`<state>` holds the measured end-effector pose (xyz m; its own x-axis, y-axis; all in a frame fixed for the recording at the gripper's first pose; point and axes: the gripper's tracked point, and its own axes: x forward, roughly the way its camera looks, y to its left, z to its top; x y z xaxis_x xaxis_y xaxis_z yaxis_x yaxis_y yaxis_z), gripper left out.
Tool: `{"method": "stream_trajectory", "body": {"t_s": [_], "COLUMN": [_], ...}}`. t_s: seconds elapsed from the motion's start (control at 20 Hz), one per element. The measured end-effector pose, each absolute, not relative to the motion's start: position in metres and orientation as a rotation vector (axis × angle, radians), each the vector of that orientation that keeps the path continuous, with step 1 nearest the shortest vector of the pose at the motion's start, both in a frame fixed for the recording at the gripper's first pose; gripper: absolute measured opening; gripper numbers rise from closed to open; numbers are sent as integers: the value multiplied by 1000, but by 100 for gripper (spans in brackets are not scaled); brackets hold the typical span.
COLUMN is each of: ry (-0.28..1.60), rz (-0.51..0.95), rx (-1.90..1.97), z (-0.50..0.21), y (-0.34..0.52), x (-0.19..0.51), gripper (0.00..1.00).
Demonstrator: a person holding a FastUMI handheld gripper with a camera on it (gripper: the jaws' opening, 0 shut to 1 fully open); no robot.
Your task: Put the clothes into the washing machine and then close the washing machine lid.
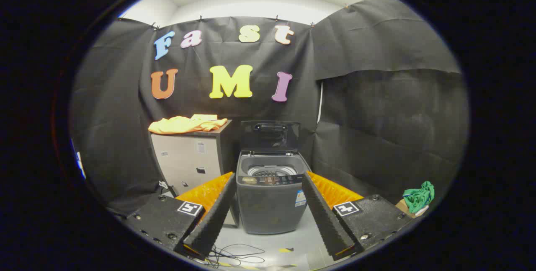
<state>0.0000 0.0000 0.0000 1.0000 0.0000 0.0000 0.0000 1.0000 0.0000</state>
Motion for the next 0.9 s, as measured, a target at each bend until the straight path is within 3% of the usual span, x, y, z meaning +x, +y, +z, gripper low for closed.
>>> {"method": "stream_trajectory", "body": {"t_s": [0.9], "ry": [-5], "rz": [1], "rx": [40], "z": [19], "y": [13], "x": [6], "gripper": [99]}}
